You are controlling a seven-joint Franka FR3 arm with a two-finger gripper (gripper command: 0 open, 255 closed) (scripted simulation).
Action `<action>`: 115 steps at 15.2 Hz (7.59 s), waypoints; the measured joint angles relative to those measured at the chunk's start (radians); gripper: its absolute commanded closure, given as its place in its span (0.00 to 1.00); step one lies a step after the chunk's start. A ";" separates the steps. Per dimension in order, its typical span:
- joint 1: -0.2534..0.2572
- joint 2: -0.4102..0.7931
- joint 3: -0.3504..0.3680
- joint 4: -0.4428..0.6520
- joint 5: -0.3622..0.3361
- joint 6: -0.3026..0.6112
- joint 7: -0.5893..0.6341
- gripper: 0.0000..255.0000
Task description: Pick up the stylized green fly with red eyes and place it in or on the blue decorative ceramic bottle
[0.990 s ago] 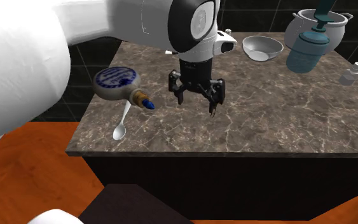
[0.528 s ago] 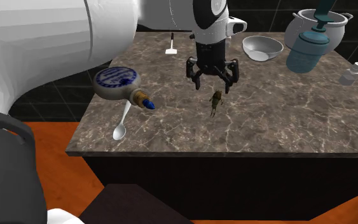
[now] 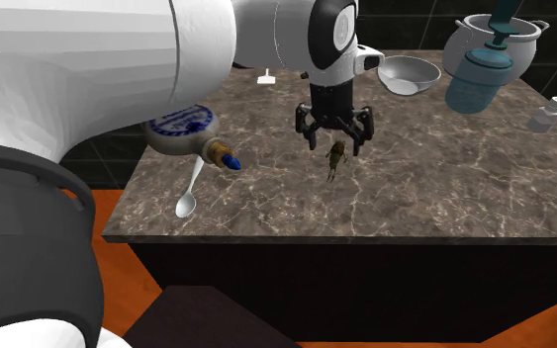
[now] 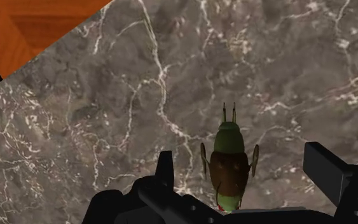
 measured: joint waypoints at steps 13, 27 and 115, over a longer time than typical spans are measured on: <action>-0.001 0.001 -0.002 -0.011 -0.002 0.014 0.000 1.00; 0.001 -0.002 0.001 0.103 0.005 -0.103 -0.017 1.00; 0.386 0.189 0.381 0.618 0.008 -0.558 0.681 0.00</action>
